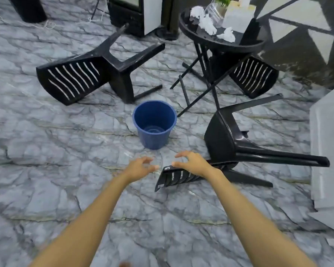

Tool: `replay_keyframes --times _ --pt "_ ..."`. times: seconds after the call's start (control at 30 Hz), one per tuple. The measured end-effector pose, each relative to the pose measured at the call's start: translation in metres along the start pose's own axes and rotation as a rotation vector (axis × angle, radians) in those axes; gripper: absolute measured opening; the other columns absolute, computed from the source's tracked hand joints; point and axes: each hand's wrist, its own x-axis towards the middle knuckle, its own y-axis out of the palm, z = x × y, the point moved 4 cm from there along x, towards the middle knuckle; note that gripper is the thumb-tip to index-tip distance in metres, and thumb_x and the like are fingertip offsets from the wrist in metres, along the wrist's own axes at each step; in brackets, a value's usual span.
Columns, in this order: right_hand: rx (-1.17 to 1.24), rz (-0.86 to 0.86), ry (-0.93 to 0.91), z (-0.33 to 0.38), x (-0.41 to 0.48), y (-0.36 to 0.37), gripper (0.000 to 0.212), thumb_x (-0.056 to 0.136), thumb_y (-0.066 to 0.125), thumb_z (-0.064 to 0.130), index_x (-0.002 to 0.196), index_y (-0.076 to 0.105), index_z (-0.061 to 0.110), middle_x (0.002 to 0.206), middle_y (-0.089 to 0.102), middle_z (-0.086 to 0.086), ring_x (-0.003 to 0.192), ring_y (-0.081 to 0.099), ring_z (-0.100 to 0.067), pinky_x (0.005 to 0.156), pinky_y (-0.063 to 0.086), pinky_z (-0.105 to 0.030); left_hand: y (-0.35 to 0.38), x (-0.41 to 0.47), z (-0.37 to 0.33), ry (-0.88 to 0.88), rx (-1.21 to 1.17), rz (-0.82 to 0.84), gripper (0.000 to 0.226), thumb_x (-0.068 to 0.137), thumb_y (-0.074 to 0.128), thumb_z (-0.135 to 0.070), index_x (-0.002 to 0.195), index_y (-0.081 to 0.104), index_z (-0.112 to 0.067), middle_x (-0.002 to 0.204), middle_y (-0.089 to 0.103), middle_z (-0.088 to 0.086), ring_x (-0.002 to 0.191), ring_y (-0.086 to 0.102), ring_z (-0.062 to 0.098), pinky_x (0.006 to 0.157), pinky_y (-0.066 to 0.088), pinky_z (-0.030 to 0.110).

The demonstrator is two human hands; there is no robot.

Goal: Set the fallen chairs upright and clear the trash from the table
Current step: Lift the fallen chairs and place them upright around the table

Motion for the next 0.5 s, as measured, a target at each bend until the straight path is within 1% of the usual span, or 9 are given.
replay_keyframes --times 0.1,0.17,0.23,0.3,0.33,0.4,0.47,0.5 --pt "-0.030 0.021 -0.064 -0.028 0.033 0.033 0.053 0.079 0.066 0.053 0.124 0.059 0.025 0.139 0.052 -0.002 0.127 0.048 -0.022 0.100 0.043 -0.037 0.038 0.023 0.047 -0.002 -0.101 -0.021 0.053 0.087 0.062 -0.034 0.133 0.048 -0.013 0.138 0.051 0.003 0.126 0.047 0.013 0.093 0.034 0.018" --pt "-0.049 0.023 -0.113 -0.051 0.063 0.060 0.049 0.077 0.069 0.052 0.120 0.061 0.029 0.135 0.055 0.001 0.121 0.053 -0.019 0.095 0.045 -0.033 0.067 0.049 0.089 0.007 -0.198 -0.054 0.053 0.085 0.064 -0.032 0.133 0.049 -0.015 0.138 0.052 0.001 0.127 0.046 0.012 0.098 0.036 0.021" --pt "-0.084 0.002 -0.173 -0.075 0.096 0.085 0.051 0.076 0.071 0.051 0.121 0.059 0.031 0.135 0.055 0.004 0.120 0.053 -0.018 0.091 0.043 -0.030 0.089 0.083 0.128 0.025 -0.313 -0.092 0.050 0.084 0.066 -0.031 0.131 0.051 -0.019 0.136 0.054 0.003 0.126 0.047 0.012 0.102 0.038 0.025" --pt "-0.179 -0.030 -0.237 -0.098 0.131 0.106 0.055 0.075 0.071 0.052 0.124 0.057 0.031 0.136 0.053 0.005 0.124 0.048 -0.018 0.091 0.039 -0.030 0.111 0.118 0.164 0.087 -0.438 -0.121 0.048 0.083 0.067 -0.027 0.129 0.052 -0.024 0.133 0.055 0.003 0.125 0.049 0.011 0.100 0.039 0.026" --pt "-0.263 -0.048 -0.272 -0.110 0.147 0.116 0.057 0.075 0.069 0.054 0.125 0.055 0.031 0.137 0.052 0.004 0.127 0.045 -0.019 0.093 0.038 -0.031 0.121 0.136 0.181 0.123 -0.513 -0.134 0.049 0.083 0.068 -0.022 0.129 0.051 -0.025 0.133 0.054 0.003 0.123 0.050 0.011 0.099 0.041 0.026" --pt "-0.415 -0.086 -0.344 -0.128 0.176 0.133 0.060 0.075 0.066 0.059 0.127 0.054 0.032 0.136 0.053 0.004 0.126 0.045 -0.019 0.094 0.038 -0.033 0.141 0.169 0.211 0.213 -0.629 -0.138 0.051 0.083 0.067 -0.015 0.129 0.050 -0.028 0.133 0.054 0.002 0.119 0.052 0.007 0.094 0.044 0.021" --pt "-0.476 -0.151 -0.402 -0.139 0.196 0.143 0.054 0.074 0.066 0.061 0.122 0.057 0.037 0.129 0.059 0.011 0.119 0.051 -0.013 0.084 0.039 -0.026 0.162 0.197 0.236 0.297 -0.662 -0.088 0.049 0.083 0.065 -0.020 0.126 0.051 -0.036 0.132 0.055 -0.004 0.118 0.053 0.002 0.090 0.046 0.018" --pt "-0.483 -0.199 -0.433 -0.141 0.201 0.144 0.048 0.072 0.066 0.062 0.115 0.060 0.041 0.121 0.063 0.016 0.112 0.054 -0.008 0.077 0.038 -0.022 0.173 0.209 0.246 0.326 -0.673 -0.053 0.047 0.081 0.065 -0.025 0.125 0.051 -0.038 0.132 0.056 -0.006 0.118 0.054 0.002 0.092 0.046 0.020"
